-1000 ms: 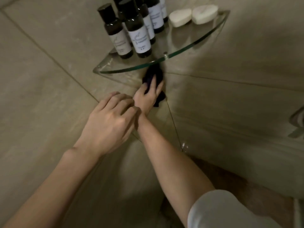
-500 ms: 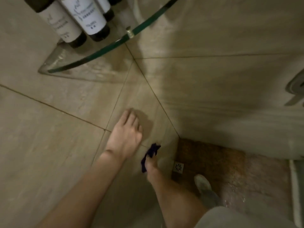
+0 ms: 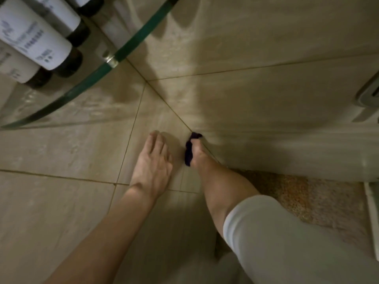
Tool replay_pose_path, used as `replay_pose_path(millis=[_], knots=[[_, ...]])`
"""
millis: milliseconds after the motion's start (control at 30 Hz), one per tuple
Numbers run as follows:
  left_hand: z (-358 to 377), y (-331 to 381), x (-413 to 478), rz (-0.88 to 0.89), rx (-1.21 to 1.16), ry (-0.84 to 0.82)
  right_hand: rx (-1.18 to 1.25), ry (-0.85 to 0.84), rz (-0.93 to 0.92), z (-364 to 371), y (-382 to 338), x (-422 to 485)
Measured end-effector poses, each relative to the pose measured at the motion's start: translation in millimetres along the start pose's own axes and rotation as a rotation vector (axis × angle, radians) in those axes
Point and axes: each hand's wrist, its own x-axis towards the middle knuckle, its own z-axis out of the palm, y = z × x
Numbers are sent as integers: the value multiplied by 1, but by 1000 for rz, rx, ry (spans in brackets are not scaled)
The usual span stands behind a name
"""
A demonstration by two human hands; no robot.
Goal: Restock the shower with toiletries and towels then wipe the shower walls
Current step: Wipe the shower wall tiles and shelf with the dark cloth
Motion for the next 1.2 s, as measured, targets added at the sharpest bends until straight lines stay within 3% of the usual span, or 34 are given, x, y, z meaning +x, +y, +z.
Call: replay_pose_path(millis=[133,333,433,500,533,600,700,967,1067,1200], knots=[[1,-4,6,-19,1,-37,-196,106,-41,-5,-6,44],[5,-2,2,-51,5,-28,-270,168,117,-14,25,42],[9,-4,0,-17,42,-40,-113,194,122,-26,18,66],[10,-2,0,-23,37,-32,109,293,76,-28,-2,75],[10,0,3,-36,21,-34,339,322,89,-24,-17,68],[9,2,7,-42,-24,-27,720,270,82,-12,-51,42],[6,6,8,-79,-94,-23,882,243,91,10,-71,9],[2,5,-5,-100,-224,-6,883,-110,110,39,-84,-70],[4,-3,-11,-86,-433,108,793,-240,88,37,-91,-96],[6,-14,-23,-51,-873,170,626,-294,51,29,-105,-126]])
